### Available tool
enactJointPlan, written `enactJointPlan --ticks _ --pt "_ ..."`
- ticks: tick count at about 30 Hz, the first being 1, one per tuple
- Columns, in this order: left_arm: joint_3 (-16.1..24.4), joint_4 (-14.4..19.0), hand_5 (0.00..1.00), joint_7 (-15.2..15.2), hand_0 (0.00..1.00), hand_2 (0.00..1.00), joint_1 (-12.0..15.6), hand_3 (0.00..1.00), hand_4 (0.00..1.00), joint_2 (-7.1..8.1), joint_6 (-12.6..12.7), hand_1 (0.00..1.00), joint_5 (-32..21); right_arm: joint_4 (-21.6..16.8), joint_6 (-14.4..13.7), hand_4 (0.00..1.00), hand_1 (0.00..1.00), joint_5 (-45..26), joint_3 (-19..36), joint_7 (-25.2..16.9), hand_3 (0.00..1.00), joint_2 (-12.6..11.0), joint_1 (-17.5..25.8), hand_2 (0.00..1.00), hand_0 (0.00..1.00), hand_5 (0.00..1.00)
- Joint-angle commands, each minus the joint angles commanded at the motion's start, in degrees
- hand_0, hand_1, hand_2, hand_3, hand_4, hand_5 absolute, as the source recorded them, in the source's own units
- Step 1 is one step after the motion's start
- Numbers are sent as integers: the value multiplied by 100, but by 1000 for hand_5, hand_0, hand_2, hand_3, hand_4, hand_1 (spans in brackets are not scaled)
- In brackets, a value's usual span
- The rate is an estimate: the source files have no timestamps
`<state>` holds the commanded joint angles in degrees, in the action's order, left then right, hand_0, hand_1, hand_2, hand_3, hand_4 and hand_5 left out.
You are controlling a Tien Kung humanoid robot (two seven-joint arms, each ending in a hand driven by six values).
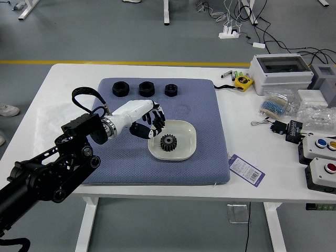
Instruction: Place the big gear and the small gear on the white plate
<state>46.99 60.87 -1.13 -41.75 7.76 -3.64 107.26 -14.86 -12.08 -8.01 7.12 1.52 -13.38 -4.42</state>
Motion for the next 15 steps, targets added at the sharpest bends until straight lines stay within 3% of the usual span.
enactJointPlan --ticks 8,10,14,15 --pt "-469 -579 18 204 464 520 -404 554 555 -483 234 490 -265 -22 -24 816 662 55 27 13 606 -32 -108 744 686 730" --pt "-550 -781 45 243 503 572 -487 583 609 -590 266 539 -312 -29 -32 816 662 82 40 19 606 -42 -142 744 685 730" --pt "-505 -1159 45 279 503 572 -564 583 609 -750 227 539 -529 -44 -42 816 662 148 70 32 606 -66 -203 744 685 730" --pt "-469 -1265 86 289 599 726 -586 600 708 -776 234 698 -543 -48 -47 816 662 142 68 29 606 -71 -218 744 685 730"
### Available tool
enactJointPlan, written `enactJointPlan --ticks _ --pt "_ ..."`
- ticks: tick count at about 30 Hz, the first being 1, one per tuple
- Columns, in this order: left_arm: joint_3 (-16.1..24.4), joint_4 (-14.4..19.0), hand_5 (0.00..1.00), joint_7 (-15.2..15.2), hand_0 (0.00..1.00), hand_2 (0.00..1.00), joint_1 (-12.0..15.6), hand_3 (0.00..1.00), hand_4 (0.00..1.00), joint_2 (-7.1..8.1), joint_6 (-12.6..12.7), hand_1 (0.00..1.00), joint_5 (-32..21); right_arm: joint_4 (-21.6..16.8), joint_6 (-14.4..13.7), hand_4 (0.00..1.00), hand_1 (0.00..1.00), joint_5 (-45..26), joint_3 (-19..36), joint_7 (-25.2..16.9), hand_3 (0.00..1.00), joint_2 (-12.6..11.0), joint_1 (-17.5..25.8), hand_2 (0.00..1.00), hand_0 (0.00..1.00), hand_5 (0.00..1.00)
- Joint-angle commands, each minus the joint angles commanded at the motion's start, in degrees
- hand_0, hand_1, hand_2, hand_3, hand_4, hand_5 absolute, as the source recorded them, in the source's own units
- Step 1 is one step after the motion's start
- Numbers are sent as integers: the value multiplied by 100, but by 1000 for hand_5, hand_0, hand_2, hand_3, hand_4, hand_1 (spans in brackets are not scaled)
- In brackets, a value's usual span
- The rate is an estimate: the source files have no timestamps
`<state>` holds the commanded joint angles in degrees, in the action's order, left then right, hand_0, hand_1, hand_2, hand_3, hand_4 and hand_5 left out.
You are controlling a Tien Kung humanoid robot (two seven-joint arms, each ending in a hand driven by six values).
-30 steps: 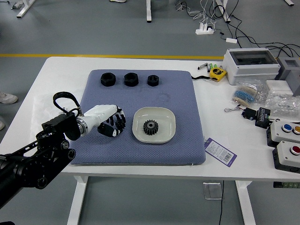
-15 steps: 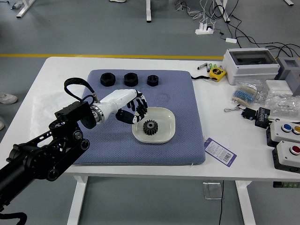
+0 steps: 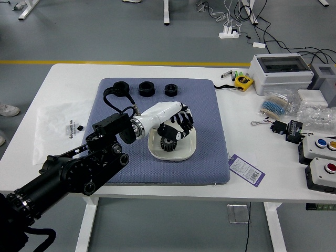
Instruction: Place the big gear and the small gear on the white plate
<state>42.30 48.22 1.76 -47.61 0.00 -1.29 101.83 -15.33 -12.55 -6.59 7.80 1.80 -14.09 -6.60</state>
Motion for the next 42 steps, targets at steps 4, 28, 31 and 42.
enactJointPlan --ticks 4,28,31,42 --pt "99 -224 86 3 599 726 -58 600 708 0 21 698 58 -7 -3 816 662 -19 -4 -12 606 -11 -28 744 685 730" --pt "1051 182 213 101 870 938 458 797 986 89 343 915 304 8 33 816 663 12 16 0 603 1 7 744 686 730" --pt "1408 284 268 158 870 932 670 797 998 91 527 901 288 12 38 815 663 7 13 -5 603 4 16 744 685 731" --pt "2764 1208 279 445 628 753 1816 667 917 84 1251 660 -275 36 53 815 662 -13 5 -34 604 21 82 744 685 730"
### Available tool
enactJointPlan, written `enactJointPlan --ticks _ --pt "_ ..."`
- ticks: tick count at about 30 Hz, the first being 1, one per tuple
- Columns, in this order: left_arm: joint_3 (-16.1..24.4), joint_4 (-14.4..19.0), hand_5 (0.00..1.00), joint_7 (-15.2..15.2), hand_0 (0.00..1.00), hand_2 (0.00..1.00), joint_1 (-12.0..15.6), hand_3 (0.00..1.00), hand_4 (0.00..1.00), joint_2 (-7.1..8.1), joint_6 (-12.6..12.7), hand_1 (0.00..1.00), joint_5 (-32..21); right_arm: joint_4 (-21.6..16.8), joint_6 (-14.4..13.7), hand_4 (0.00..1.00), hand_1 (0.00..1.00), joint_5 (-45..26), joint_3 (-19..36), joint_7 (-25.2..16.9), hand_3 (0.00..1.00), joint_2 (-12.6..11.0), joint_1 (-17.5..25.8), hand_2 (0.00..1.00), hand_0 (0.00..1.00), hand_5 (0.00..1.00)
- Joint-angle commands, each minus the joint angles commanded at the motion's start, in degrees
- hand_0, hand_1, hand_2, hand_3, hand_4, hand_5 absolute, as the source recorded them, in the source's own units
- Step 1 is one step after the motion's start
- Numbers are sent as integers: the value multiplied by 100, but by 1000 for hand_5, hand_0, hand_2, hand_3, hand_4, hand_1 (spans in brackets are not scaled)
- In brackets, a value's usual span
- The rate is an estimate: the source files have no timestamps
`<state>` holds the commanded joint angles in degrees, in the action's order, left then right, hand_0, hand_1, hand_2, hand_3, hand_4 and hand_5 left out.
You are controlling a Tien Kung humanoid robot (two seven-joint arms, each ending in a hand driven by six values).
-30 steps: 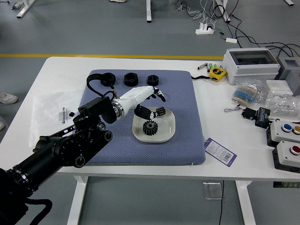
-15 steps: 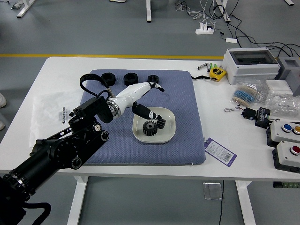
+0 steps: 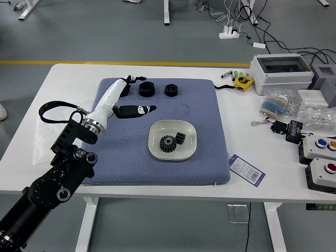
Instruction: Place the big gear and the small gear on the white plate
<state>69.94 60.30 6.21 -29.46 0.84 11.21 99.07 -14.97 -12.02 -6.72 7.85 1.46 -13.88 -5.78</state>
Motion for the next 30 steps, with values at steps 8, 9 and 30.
enactJointPlan --ticks 8,9,30 --pt "623 291 303 -174 603 738 744 646 918 -26 -78 638 -1713 6 3 815 660 61 28 16 604 11 43 744 686 730" --pt "653 308 303 -199 603 738 798 646 918 -25 -104 638 -1974 6 3 815 660 64 29 17 604 11 47 744 686 730" --pt "1242 791 449 -48 528 700 1534 636 885 110 -1057 621 -4687 19 5 813 660 -31 -23 -30 603 28 123 744 684 729"
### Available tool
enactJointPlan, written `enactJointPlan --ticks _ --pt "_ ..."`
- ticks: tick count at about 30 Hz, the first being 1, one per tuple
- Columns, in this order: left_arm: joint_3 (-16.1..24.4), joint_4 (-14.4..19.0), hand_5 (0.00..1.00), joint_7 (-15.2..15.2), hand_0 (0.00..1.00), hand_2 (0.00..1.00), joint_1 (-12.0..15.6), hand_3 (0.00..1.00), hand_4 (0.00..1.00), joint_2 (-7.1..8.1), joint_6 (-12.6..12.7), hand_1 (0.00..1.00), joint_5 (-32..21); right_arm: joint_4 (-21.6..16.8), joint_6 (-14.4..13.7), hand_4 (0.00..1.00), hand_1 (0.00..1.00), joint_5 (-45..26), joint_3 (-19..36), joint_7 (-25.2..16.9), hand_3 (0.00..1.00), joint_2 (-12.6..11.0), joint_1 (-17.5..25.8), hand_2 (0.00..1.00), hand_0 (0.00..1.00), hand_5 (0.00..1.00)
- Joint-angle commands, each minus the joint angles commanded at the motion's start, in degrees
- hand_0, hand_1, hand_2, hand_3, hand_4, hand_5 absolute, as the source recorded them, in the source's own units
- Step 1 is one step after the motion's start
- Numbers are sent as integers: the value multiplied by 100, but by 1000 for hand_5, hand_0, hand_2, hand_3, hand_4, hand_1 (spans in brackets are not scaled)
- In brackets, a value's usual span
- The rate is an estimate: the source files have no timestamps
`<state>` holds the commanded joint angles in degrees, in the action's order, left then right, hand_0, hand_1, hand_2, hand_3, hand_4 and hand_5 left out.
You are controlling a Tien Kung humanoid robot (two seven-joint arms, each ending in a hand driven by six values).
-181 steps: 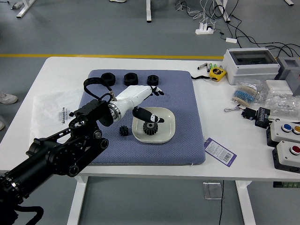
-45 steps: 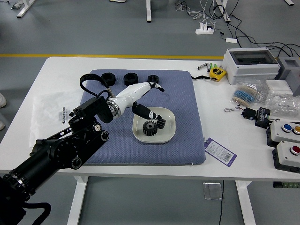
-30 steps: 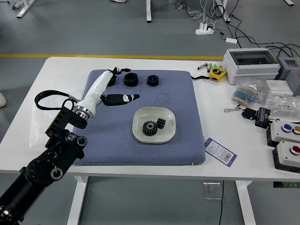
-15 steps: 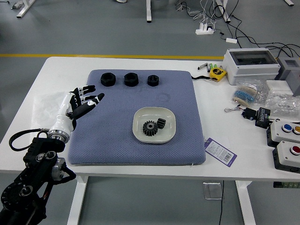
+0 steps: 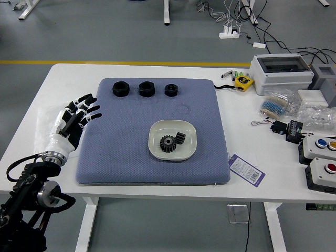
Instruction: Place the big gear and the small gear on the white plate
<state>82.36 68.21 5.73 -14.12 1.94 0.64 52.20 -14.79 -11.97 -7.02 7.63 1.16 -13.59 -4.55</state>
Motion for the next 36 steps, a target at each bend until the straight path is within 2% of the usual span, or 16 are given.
enactJointPlan --ticks 8,13,17,20,24,30,36 --pt "46 9 429 115 524 697 37 628 889 -9 -87 620 125 6 10 812 660 -30 -19 -11 603 -5 -13 744 685 729" --pt "107 44 420 168 523 696 41 628 896 11 -115 621 548 7 14 811 660 -66 -37 -22 602 -11 -37 744 685 729" --pt "134 59 420 174 523 696 43 628 896 16 -106 621 656 8 14 811 660 -70 -39 -24 602 -12 -44 744 685 729" --pt "203 90 432 146 530 695 38 626 894 28 -67 621 1200 10 18 811 660 -76 -44 -28 601 -17 -54 744 685 729" --pt "237 89 452 63 530 694 34 624 875 21 -71 622 1609 15 26 812 660 -92 -48 -33 601 -26 -56 743 686 728" --pt "279 98 461 15 525 693 30 625 868 19 3 623 1966 18 30 812 659 -131 -63 -47 601 -35 -65 742 685 728" --pt "271 93 465 30 527 693 18 624 865 17 34 622 2020 19 24 811 659 -135 -65 -46 601 -32 -79 742 686 728"
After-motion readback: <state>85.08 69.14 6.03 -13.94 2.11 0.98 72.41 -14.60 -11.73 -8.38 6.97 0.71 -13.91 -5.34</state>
